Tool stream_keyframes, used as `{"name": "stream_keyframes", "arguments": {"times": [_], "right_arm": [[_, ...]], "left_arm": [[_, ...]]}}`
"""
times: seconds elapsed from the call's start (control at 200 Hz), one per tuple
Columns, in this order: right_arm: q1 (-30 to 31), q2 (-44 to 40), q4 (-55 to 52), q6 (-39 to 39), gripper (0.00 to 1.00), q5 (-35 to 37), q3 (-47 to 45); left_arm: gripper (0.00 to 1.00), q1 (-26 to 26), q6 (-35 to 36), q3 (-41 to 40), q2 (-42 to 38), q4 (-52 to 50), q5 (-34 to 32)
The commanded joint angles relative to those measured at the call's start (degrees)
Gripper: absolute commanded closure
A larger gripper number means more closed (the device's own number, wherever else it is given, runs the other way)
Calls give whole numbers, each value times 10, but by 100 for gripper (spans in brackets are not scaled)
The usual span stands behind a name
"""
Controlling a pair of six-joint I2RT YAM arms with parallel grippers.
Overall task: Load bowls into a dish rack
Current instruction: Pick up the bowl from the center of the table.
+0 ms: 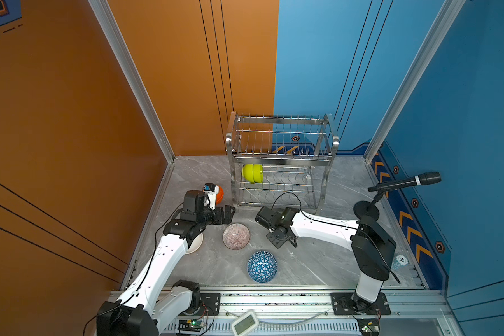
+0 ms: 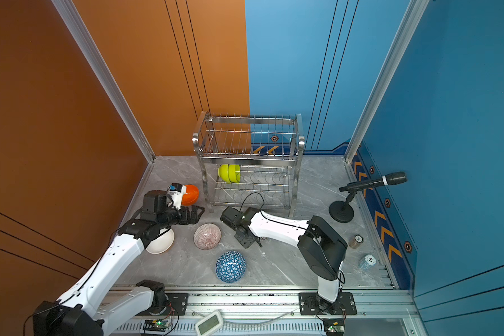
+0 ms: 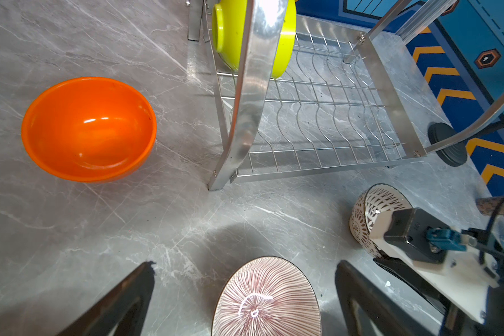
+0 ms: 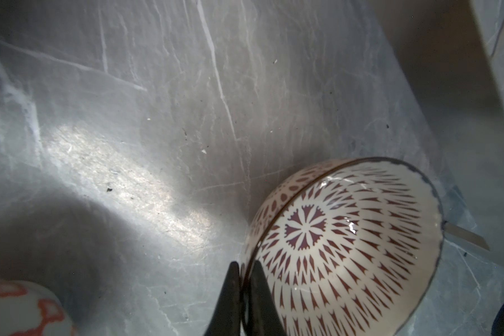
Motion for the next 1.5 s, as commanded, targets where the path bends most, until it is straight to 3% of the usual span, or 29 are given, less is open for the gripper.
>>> {"name": "stream_keyframes", "arguments": {"times": [0.0,0.496,0.826,1.142,1.492], "right_arm": [[1,-37,-1,7,97,7,-2],[-13,-158,123,24,100,-6,-78],[-19,-240,278,24,100,-5,-132],[-37,-209,429,46,100,4,-141],[-70,-126,627,136,100,20,-140]], "left_arm": [[2,3,-7,-14,-14,19,30],[2,-16,-7,-41,-59,67,71],[2,-32,-3,-61,-81,106,83],[2,-52,4,-87,-111,141,89],[2,-72,-2,-105,-127,169,95]]}}
